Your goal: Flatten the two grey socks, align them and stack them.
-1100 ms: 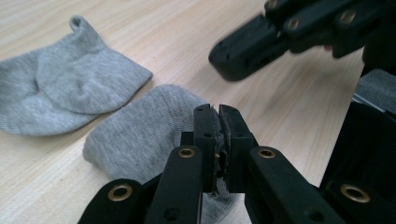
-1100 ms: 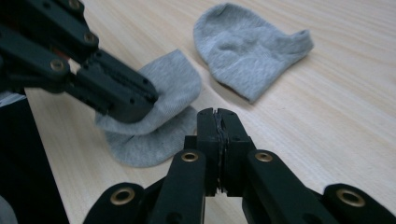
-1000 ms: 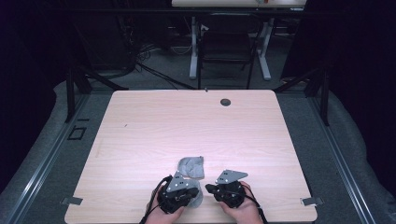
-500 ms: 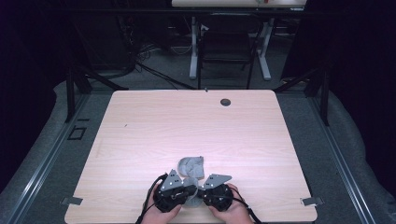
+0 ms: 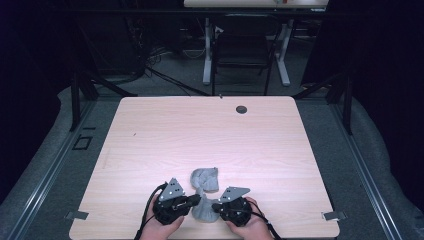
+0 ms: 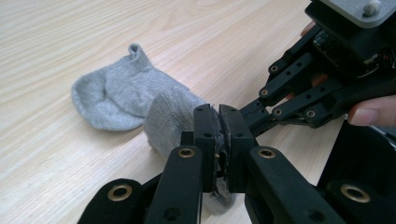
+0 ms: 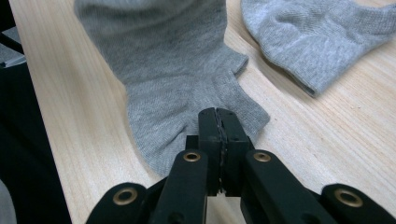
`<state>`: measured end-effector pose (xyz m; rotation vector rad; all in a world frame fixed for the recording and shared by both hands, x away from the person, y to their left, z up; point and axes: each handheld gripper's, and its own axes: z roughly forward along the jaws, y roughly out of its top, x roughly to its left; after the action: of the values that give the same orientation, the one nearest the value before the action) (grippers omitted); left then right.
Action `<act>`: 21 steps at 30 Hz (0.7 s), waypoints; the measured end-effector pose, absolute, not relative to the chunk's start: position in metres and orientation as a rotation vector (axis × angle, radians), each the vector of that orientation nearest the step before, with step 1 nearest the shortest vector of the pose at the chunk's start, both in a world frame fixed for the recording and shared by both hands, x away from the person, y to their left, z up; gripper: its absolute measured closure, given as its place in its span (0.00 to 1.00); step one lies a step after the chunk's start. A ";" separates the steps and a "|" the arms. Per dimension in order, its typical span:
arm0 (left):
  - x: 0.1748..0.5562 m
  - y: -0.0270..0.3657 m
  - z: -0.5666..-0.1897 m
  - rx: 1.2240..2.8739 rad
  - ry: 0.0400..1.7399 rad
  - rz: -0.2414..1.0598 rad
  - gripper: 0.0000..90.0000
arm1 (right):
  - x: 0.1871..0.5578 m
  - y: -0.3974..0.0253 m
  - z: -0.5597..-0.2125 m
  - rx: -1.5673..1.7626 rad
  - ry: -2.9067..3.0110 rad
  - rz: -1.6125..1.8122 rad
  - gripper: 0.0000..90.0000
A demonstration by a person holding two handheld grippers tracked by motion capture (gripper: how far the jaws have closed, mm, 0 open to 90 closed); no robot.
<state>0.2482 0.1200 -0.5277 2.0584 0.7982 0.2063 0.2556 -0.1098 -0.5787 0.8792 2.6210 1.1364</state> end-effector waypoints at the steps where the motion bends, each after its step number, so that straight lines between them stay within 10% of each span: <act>1: 0.248 0.122 -0.527 2.058 0.804 0.207 0.96 | 0.256 -0.110 -0.579 0.878 2.621 1.136 0.99; 21: 0.245 0.148 -0.553 2.145 0.889 0.229 0.95 | 0.253 -0.119 -0.576 0.896 2.619 1.091 0.99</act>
<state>0.2451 0.1477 -0.5528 2.1449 0.8895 0.2285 0.2527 -0.1189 -0.5764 0.8962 2.6185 1.0915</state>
